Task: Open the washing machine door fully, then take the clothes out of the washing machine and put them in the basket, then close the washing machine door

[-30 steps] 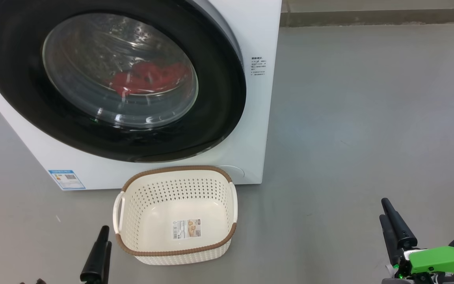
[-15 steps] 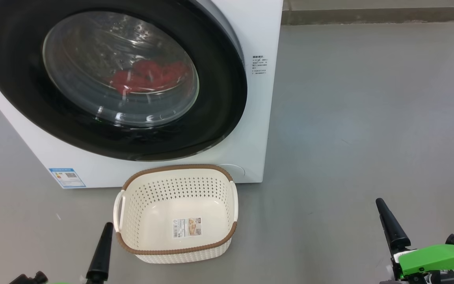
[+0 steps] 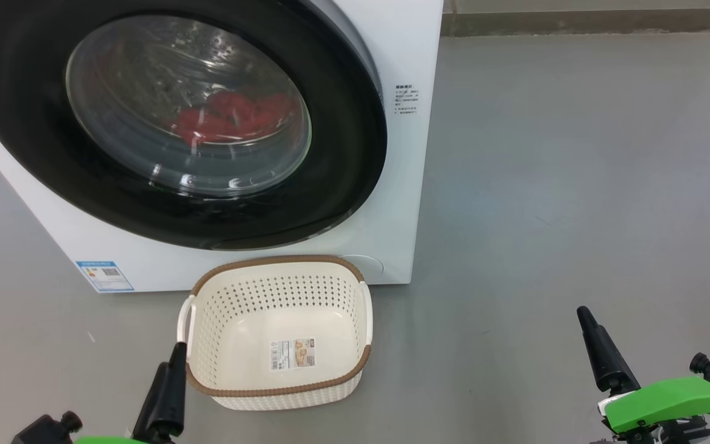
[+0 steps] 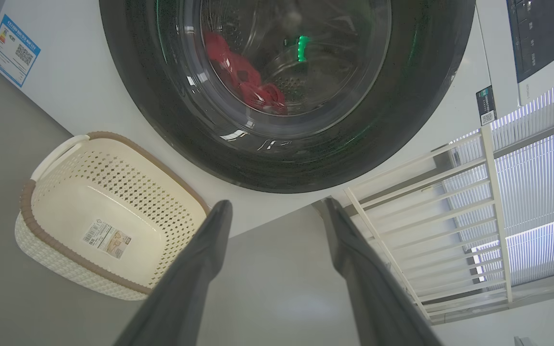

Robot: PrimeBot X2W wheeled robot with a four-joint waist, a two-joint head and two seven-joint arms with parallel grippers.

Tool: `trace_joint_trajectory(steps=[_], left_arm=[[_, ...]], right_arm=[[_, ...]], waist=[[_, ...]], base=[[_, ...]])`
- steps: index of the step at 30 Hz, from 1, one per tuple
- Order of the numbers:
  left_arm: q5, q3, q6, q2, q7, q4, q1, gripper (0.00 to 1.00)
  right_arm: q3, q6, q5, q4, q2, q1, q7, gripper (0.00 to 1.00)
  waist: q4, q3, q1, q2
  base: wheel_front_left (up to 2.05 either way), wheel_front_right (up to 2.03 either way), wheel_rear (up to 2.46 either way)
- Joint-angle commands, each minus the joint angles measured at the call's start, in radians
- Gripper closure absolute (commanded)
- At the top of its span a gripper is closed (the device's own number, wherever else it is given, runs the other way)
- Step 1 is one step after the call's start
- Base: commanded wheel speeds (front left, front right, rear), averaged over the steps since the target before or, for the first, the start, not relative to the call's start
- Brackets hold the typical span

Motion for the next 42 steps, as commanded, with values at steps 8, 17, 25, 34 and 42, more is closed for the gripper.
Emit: trace_joint_trajectory(steps=[8, 17, 25, 34, 42], left_arm=[[0.125, -0.005, 0.013, 0.017, -0.035, -0.047, -0.002, 0.0], [0.245, -0.017, 0.018, 0.018, -0.061, -0.066, 0.004, 0.0], [0.347, -0.025, 0.023, 0.019, -0.085, -0.083, 0.009, 0.0], [0.455, -0.03, 0.033, 0.02, -0.111, -0.099, 0.014, 0.0], [0.546, -0.035, 0.041, 0.021, -0.134, -0.112, 0.015, 0.0]], right_arm=[[0.032, 0.0, -0.125, -0.036, -0.03, -0.03, -0.034, 0.0], [0.049, 0.0, -0.224, -0.045, -0.038, -0.028, -0.06, 0.0], [0.054, 0.0, -0.306, -0.054, -0.043, -0.024, -0.083, 0.0], [0.059, 0.0, -0.398, -0.061, -0.049, -0.02, -0.109, 0.0], [0.063, 0.0, -0.476, -0.064, -0.052, -0.015, -0.132, 0.0]], waist=[[0.003, 0.001, -0.0001, 0.0], [0.004, 0.002, -0.0001, 0.0], [0.007, 0.001, -0.0001, 0.0], [0.011, 0.002, -0.0001, 0.0], [0.013, 0.007, -0.0001, 0.0]], base=[[0.0, 0.0, 0.0], [0.0, 0.0, 0.0], [0.0, 0.0, 0.0], [0.0, 0.0, 0.0], [0.0, 0.0, 0.0]])
